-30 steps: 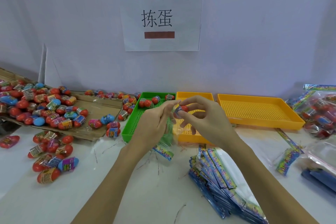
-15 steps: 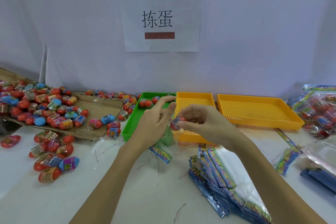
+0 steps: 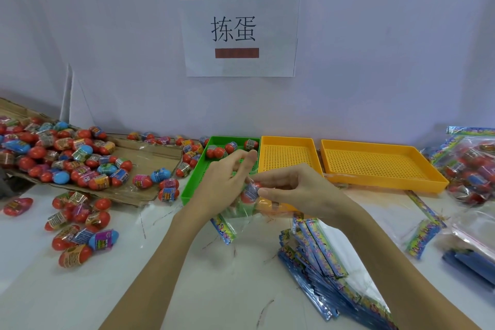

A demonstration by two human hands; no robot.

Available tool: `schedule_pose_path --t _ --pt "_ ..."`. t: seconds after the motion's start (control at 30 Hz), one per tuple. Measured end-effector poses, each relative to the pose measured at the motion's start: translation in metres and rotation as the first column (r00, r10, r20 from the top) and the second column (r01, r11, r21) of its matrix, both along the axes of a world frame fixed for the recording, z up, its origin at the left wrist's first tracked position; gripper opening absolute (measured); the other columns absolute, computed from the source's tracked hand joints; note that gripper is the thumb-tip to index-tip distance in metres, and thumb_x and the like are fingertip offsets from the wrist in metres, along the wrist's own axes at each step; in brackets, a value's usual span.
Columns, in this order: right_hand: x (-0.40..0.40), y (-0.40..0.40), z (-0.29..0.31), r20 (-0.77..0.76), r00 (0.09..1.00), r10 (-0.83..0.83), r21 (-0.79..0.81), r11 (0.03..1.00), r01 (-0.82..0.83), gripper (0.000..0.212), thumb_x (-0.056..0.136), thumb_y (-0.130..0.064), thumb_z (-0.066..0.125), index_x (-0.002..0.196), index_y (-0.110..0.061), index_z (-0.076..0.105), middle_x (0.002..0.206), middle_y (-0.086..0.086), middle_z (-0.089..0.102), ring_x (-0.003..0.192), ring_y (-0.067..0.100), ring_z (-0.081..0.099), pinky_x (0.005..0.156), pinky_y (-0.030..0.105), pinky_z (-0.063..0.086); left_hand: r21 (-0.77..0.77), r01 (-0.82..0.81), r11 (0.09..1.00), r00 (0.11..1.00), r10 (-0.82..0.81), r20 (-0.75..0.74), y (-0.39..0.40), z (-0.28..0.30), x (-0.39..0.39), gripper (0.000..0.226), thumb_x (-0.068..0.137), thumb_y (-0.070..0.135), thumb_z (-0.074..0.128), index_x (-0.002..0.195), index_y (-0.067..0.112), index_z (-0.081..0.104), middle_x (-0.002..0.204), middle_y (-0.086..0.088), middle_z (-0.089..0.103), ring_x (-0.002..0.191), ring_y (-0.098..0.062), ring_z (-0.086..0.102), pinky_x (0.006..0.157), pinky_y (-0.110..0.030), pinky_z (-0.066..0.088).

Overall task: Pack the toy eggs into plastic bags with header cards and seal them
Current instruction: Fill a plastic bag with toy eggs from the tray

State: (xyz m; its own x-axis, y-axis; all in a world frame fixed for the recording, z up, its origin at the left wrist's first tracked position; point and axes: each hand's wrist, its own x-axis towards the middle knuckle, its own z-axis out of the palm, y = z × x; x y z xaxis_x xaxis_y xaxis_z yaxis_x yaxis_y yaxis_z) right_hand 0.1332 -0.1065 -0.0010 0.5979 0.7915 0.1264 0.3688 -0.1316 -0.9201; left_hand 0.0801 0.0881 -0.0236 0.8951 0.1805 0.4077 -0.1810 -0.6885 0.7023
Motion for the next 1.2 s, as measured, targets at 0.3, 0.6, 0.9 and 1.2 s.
schedule_pose_path --t 0.3,0.6,0.9,1.2 --pt "0.018 -0.018 0.007 -0.007 0.994 -0.109 0.039 0.993 0.110 0.030 0.095 -0.037 0.068 0.124 -0.040 0.074 0.110 -0.012 0.078 0.109 0.002 0.070 0.086 0.021 0.056 -0.503 0.198 0.841 0.868 -0.389 -0.309 0.029 0.017 -0.012 0.046 0.083 0.048 0.083 0.125 0.037 0.068 0.106 -0.006 0.080 0.075 -0.017 0.075 0.074 -0.022 0.058" --pt "0.013 -0.010 0.000 -0.083 0.996 -0.043 0.073 0.996 0.049 0.022 0.092 -0.032 0.077 0.113 -0.028 0.079 0.111 -0.005 0.078 0.104 0.012 0.074 0.086 0.024 0.059 -0.572 0.119 0.812 0.908 -0.323 -0.269 0.018 0.015 -0.010 0.047 0.079 0.038 0.084 0.123 0.027 0.072 0.100 -0.005 0.080 0.088 -0.011 0.076 0.076 -0.019 0.055" --pt "0.019 -0.007 -0.007 -0.246 0.954 -0.171 0.205 0.953 0.224 0.023 0.087 -0.034 0.081 0.109 -0.029 0.080 0.112 -0.001 0.078 0.111 0.018 0.072 0.100 0.040 0.057 -0.776 0.000 0.630 0.928 -0.289 -0.235 0.022 0.011 -0.006 0.051 0.076 0.035 0.086 0.121 0.012 0.076 0.124 -0.021 0.073 0.116 -0.034 0.066 0.112 -0.063 0.044" --pt "0.010 0.000 -0.008 -0.135 0.963 -0.232 0.160 0.954 0.253 0.018 0.093 -0.024 0.076 0.109 -0.029 0.079 0.101 -0.008 0.079 0.094 0.011 0.075 0.076 0.020 0.059 -0.855 0.007 0.519 0.935 -0.307 -0.179 0.018 0.008 -0.004 0.042 0.087 0.019 0.078 0.126 0.005 0.071 0.121 -0.020 0.074 0.114 -0.036 0.072 0.095 -0.047 0.061"
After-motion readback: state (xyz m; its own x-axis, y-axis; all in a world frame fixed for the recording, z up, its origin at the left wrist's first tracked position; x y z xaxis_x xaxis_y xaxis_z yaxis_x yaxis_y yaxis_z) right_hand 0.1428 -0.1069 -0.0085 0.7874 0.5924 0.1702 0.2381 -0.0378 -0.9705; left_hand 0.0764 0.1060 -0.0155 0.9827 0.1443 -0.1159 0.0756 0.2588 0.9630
